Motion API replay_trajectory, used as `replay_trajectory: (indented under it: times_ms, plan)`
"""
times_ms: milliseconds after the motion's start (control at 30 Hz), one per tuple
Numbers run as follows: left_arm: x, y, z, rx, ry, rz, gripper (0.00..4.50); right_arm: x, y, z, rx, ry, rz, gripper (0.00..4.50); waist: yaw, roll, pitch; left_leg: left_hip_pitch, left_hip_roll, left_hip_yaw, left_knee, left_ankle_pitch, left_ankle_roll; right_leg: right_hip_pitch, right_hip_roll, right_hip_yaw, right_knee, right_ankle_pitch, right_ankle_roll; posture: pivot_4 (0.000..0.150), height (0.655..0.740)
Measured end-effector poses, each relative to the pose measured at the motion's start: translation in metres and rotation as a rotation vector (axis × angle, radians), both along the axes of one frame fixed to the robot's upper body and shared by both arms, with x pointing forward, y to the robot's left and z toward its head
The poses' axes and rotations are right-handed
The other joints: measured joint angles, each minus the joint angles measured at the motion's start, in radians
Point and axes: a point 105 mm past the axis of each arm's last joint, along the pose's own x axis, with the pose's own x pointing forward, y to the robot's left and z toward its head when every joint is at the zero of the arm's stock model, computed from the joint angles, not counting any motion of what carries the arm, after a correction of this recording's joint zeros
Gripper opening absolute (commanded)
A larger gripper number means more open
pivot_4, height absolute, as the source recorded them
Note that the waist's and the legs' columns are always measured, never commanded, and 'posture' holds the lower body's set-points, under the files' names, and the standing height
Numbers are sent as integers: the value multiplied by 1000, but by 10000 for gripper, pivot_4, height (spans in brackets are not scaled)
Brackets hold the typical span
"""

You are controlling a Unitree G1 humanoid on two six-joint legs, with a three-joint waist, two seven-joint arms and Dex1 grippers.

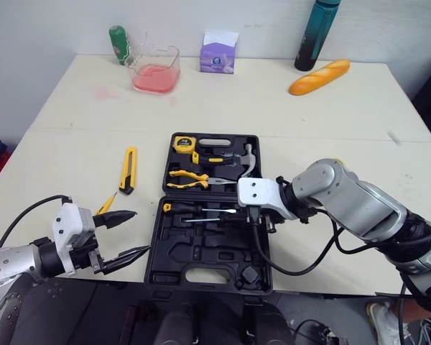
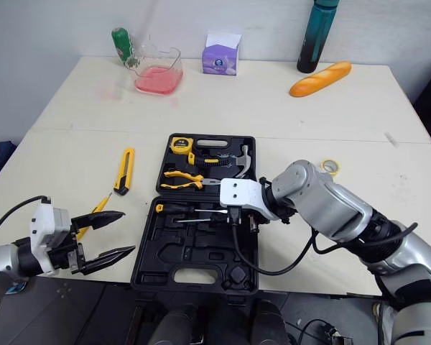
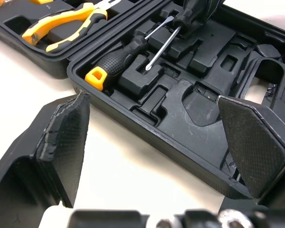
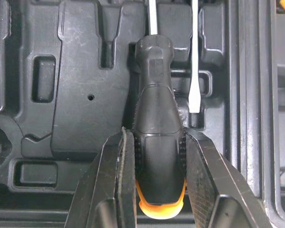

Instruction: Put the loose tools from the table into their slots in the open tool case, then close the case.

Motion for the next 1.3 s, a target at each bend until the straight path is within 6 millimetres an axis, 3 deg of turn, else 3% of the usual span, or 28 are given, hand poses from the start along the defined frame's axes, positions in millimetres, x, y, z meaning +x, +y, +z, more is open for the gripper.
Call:
replay_trajectory:
  times_ms: [533,700,900,1033,1300]
  plan:
    - [-3,-1,-2,15,-1,5,45000,1,6,-3,13,11,-27,9738,-1,0,0,0,0,0,0,0,0,0,0,0,1,0,0,1500,7400]
    - [-5,-1,-4,14,7,10,45000,0,6,-2,13,12,-25,33857,0,0,0,0,0,0,0,0,0,0,0,0,1,0,0,1500,7400]
    - [-6,-4,-3,16,-4,9,45000,0,1,3,21,17,-22,33857,0,0,0,0,0,0,0,0,0,0,0,0,1,0,0,1500,7400]
    - [-6,-6,-1,14,-13,8,45000,0,-11,19,55,26,-22,33857,0,0,0,0,0,0,0,0,0,0,0,0,0,0,0,1500,7400]
    - [-2,-4,4,10,-42,25,45000,-1,-34,27,361,98,-15,33857,3,-1,-1,0,0,0,0,0,0,1,0,0,0,0,0,1500,7400]
